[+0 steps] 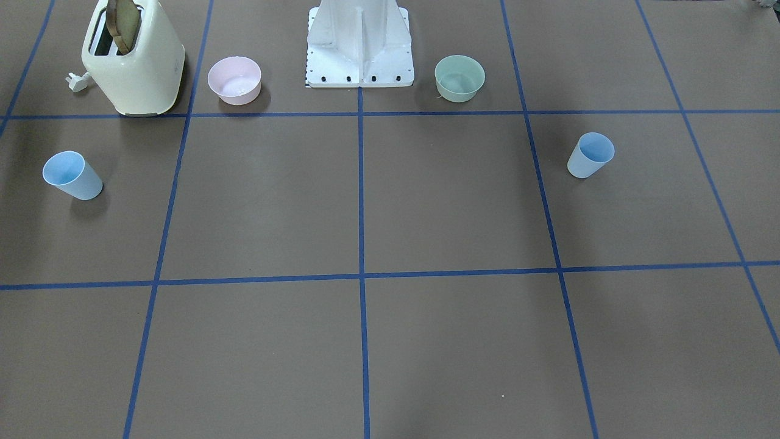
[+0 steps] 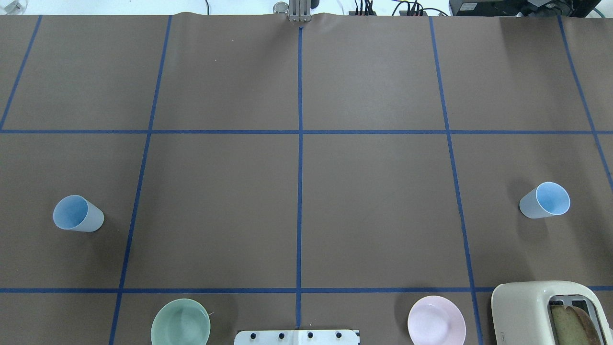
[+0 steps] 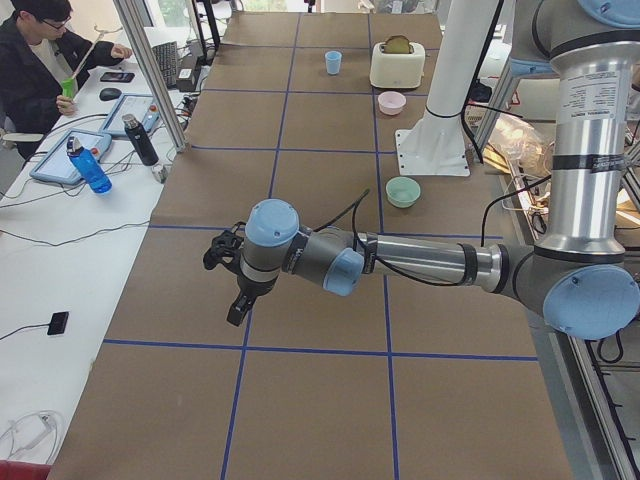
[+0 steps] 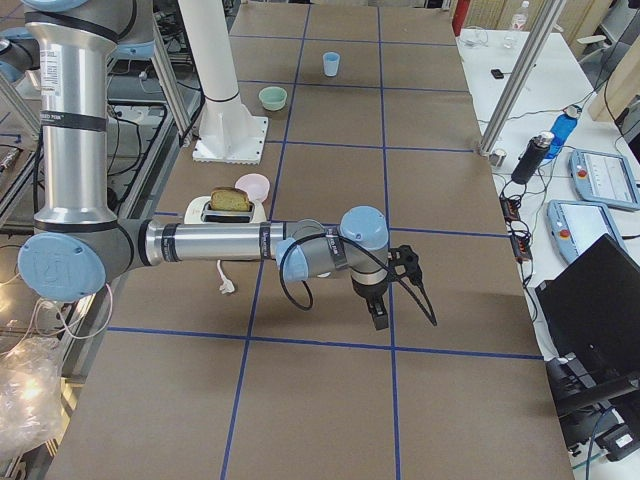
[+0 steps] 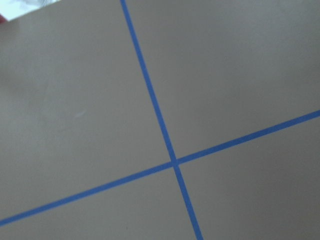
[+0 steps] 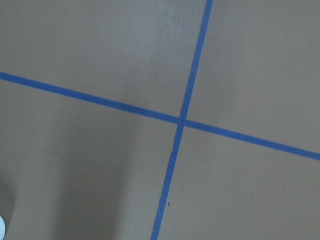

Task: Stack blue cups with both arms

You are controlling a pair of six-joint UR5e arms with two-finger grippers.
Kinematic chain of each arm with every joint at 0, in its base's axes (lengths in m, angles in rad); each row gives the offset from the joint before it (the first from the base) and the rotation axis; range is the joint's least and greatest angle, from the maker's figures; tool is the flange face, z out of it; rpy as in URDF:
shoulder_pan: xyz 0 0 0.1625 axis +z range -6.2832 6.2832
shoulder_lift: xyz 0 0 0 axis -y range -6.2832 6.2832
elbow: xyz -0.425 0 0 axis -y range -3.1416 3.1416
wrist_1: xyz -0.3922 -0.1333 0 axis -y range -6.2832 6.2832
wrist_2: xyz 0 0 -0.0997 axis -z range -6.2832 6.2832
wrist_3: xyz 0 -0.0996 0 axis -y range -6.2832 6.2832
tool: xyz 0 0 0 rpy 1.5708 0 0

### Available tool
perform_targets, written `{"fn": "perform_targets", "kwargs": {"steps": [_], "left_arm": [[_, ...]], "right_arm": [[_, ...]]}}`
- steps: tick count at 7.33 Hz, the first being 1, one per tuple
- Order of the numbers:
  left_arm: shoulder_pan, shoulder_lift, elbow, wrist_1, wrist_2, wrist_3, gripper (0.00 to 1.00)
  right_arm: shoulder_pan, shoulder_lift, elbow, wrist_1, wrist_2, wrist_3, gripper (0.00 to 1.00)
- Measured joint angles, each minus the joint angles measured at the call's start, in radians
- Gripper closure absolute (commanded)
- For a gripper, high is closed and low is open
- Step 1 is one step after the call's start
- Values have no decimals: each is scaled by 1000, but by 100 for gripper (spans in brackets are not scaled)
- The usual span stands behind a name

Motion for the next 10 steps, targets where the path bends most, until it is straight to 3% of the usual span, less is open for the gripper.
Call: {"fn": "perform_targets", "kwargs": {"steps": [2, 5, 7, 10], "left_arm": [[58, 17, -5, -148, -21, -193, 1], [275, 112, -76, -334, -5, -603, 2], [455, 203, -190, -354, 89, -779, 2], [677, 244, -223, -355, 274, -885, 5]], "right_arm": [[-18, 1, 4, 28, 3, 14, 0], [-21, -1, 3, 32, 5, 15, 0], [-22, -3, 3, 32, 5, 16, 0], [-22, -7, 2, 32, 3, 16, 0]]}}
